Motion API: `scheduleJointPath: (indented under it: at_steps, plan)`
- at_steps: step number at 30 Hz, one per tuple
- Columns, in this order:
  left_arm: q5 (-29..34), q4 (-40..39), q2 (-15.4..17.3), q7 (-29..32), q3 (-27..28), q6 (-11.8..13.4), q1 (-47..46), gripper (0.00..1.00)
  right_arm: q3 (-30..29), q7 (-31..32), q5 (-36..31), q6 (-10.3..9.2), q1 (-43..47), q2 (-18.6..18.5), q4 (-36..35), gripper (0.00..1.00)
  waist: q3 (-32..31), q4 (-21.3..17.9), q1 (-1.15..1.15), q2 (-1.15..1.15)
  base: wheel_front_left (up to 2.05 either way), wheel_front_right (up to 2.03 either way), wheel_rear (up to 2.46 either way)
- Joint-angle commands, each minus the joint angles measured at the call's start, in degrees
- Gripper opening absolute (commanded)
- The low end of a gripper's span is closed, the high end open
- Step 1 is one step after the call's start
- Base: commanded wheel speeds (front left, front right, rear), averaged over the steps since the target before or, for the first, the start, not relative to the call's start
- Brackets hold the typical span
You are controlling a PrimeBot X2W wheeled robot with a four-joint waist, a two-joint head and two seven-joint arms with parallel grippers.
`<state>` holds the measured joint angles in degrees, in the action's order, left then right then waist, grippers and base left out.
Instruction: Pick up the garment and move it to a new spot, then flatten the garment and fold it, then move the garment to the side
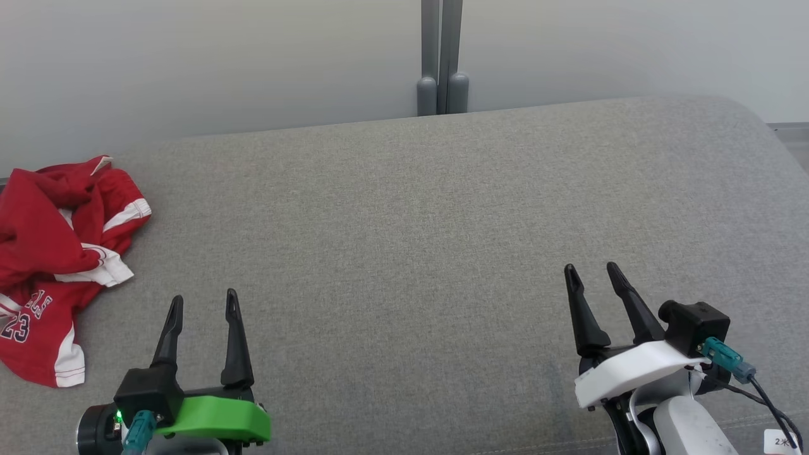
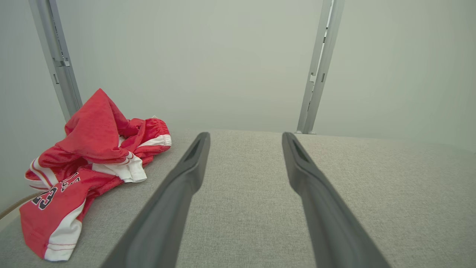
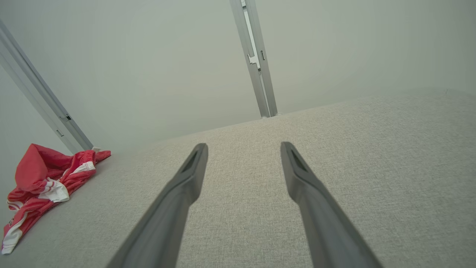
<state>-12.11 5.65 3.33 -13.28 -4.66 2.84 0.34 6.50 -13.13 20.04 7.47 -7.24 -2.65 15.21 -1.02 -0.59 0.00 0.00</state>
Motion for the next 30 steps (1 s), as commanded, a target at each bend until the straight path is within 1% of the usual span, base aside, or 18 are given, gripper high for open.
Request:
scheduleJointPath:
  at_steps: [1, 7, 16, 26, 30]
  plan:
    - [1.7, -0.2, 0.6, -0.6, -0.1, -0.3, 0.1, 1.0, 0.4, -0.6, -1.8, 0.04, -0.4, -0.3, 0.1, 1.0, -0.1, 0.1, 0.0, 0.0, 0.0, 0.0, 0.0]
    - [4.6, -0.2, 0.7, -1.1, -0.1, 0.3, 0.4, 1.0, 0.7, -1.2, -4.0, 0.03, -0.4, -0.3, 0.1, 1.0, -0.3, 0.1, 0.0, 0.0, 0.0, 0.0, 0.0]
    - [7.6, -0.7, 0.6, -2.0, -0.2, -0.1, 1.3, 1.0, 0.9, -2.2, -6.7, 0.03, -0.4, -0.4, 0.6, 1.0, -0.5, 0.1, 0.0, 0.0, 0.0, 0.0, 0.0]
    - [6.5, -0.7, 0.3, -2.0, 0.3, -0.7, 1.4, 1.0, 1.0, -1.8, -4.2, 0.03, -0.5, -0.3, 0.9, 1.0, -0.4, 0.1, 0.0, 0.0, 0.0, 0.0, 0.0]
    - [6.4, -0.6, 0.2, -2.0, 0.4, -0.8, 1.3, 1.0, 1.1, -1.8, -5.5, 0.03, -0.8, -0.3, 0.9, 1.0, -0.4, 0.2, 0.0, 0.0, 0.0, 0.0, 0.0]
